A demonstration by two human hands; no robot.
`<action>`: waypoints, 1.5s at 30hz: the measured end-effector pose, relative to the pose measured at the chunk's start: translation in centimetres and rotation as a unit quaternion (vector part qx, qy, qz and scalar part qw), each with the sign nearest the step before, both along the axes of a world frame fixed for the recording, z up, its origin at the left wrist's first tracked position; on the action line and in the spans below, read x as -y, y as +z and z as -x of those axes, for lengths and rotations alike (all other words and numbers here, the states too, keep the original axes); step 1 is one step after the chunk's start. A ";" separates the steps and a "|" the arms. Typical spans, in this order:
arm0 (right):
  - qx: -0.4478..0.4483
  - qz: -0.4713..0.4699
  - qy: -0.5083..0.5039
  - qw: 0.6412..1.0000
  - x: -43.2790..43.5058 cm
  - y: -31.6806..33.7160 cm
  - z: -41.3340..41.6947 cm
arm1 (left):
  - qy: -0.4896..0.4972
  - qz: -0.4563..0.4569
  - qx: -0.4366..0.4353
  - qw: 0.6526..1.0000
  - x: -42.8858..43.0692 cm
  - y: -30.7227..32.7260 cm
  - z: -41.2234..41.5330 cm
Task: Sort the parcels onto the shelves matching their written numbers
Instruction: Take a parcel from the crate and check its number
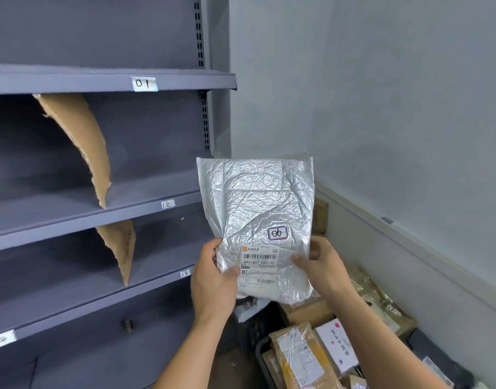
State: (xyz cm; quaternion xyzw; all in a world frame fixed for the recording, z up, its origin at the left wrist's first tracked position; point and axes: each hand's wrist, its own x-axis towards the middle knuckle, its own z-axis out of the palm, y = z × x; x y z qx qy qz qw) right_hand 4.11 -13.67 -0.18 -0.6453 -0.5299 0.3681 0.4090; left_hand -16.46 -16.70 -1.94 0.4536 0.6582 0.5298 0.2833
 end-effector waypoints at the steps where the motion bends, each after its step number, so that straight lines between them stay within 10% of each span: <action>1: -0.005 -0.006 0.010 1.000 0.1 0.4 0.3 | 0.009 -0.004 0.001 1.000 0.3 0.3 0.2; 22: -0.021 -0.030 0.228 0.973 3.8 1.9 10.1 | 0.254 -0.033 0.052 0.965 12.4 3.3 5.8; 45: -0.003 -0.041 0.393 0.918 17.3 1.8 40.8 | 0.416 -0.069 0.043 0.906 30.7 1.8 31.4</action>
